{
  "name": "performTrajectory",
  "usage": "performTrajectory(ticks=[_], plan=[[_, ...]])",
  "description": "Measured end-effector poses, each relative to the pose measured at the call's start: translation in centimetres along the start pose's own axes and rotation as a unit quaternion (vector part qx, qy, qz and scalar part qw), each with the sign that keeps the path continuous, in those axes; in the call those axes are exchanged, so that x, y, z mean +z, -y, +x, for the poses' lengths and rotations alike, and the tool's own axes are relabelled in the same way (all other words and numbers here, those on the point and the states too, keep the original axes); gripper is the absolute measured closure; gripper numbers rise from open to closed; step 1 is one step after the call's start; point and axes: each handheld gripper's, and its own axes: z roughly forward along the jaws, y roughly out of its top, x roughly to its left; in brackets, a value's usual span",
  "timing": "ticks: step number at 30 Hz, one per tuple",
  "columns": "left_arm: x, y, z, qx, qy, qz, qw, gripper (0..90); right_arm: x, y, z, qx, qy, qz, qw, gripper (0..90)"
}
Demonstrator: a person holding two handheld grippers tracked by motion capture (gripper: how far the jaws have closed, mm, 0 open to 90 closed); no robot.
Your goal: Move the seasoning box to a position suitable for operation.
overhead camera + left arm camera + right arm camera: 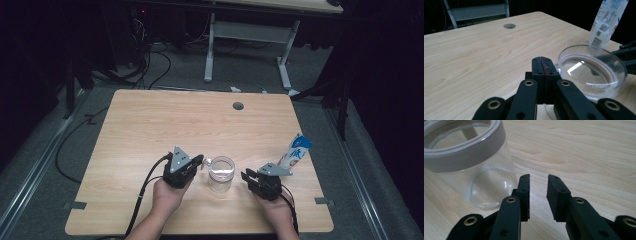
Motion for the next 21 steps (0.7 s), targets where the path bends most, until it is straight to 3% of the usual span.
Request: performTrajectory(ticks=[12, 21], plan=[[1.3, -0.5, -0.6, 0.006, 0.000, 0.002, 1.0000, 90.0, -0.6, -0.4, 0.5, -0.016, -0.001, -0.005, 0.9999, 89.9], [1.5, -0.4, -0.7, 0.009, -0.001, 0.006, 0.9999, 90.0, -1.2, -0.8, 1.0, -0.024, -0.009, -0.013, 0.9996, 90.0]])
